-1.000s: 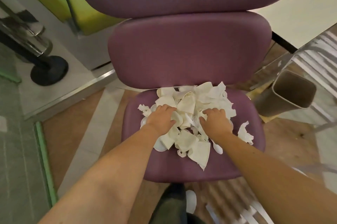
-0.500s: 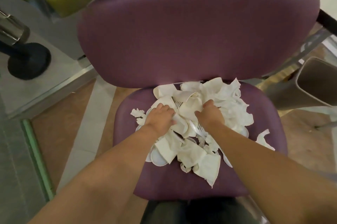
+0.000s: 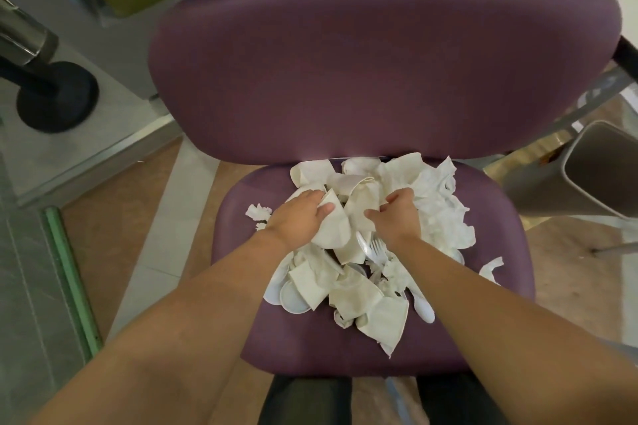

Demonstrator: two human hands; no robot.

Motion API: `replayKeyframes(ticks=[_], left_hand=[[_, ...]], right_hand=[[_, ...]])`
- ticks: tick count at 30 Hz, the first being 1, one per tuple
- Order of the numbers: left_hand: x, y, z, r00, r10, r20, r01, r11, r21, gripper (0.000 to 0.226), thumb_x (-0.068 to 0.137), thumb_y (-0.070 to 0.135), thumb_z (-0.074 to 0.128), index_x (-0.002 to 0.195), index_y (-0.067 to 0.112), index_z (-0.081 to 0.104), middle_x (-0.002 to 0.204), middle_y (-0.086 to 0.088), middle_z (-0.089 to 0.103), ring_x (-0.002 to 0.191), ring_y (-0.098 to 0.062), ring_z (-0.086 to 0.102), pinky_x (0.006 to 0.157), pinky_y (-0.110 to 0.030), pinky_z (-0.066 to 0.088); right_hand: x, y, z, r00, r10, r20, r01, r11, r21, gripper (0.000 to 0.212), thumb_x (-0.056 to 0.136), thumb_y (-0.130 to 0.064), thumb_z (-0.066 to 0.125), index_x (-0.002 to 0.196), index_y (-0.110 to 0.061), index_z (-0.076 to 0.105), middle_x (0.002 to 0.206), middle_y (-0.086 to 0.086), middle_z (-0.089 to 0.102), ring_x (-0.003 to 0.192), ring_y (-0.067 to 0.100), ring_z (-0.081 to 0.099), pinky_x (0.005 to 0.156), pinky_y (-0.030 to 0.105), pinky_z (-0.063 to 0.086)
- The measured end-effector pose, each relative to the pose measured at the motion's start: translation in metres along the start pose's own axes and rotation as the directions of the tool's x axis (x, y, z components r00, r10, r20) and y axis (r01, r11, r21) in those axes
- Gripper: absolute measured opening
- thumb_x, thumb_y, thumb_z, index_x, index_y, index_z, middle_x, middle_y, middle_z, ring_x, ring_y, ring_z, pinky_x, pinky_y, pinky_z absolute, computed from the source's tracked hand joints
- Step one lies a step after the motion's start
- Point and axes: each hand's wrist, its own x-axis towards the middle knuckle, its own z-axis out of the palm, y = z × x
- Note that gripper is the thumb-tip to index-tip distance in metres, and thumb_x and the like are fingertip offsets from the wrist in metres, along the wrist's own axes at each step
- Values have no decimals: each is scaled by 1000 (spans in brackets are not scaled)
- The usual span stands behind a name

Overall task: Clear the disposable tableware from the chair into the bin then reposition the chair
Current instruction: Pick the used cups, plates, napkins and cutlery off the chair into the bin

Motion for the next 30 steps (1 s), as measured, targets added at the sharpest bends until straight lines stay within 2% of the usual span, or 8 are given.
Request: replayKeyframes(ticks=[3,8,11,16,23,26,28,30], left_hand=[[-2,12,-9,997,-68,-41,67,997,-26,38,101,51,28,114,21,49,111,-1,59,102,-27,58,82,-39,46],[0,35,-16,976,-166,-140,163,986,-32,42,99,57,28,108,23,51,96,-2,64,89,-31,61,74,-38,45],[1,58,-13,942,-235,-241,200,967,-160,36,97,57,37,91,23,49,73,2,55,83,-29,57,70,-37,44],[6,97,8,859,-350,-374,158,876,-456,32,89,54,57,91,22,57,78,3,62,75,-18,58,68,-36,44],[42,193,53,874,-291,-390,23,825,-565,16,86,36,66,100,30,61,89,16,64,81,-4,62,73,-32,52],[53,241,71,905,-240,-351,3,830,-558,22,81,26,65,102,30,60,93,14,64,82,-4,62,71,-27,51],[61,277,84,932,-208,-295,11,833,-552,26,79,21,64,102,30,58,93,13,63,79,-2,61,65,-21,48],[72,313,98,958,-162,-238,5,835,-550,31,77,19,64,104,33,57,93,16,64,77,0,62,64,-21,48]], right_hand=[[-1,-1,-16,999,-32,-4,32,998,59,38,86,-10,67,108,-13,35,76,-3,52,64,14,54,57,28,45],[10,0,-40,990,-133,36,129,987,100,38,89,-7,64,113,-14,36,84,-7,49,69,5,51,52,16,39],[23,2,-58,981,-185,56,177,977,118,36,89,-8,62,114,-16,38,94,-5,50,69,5,51,51,14,37],[39,7,-91,957,-285,49,275,951,142,41,88,-11,63,122,-19,42,102,-2,55,78,7,56,59,5,40],[70,42,-186,943,-330,-38,332,927,177,37,88,-11,63,121,-21,49,91,-5,64,77,7,61,57,8,42],[78,67,-226,952,-299,-67,306,941,148,34,90,-14,63,122,-16,54,99,-3,65,83,11,61,60,10,39],[84,88,-254,960,-262,-98,275,948,160,29,90,-13,63,119,-13,58,103,1,67,88,15,61,65,17,41],[89,109,-283,968,-203,-149,229,955,187,26,89,-12,64,115,-12,61,103,1,67,89,14,60,63,15,40]])
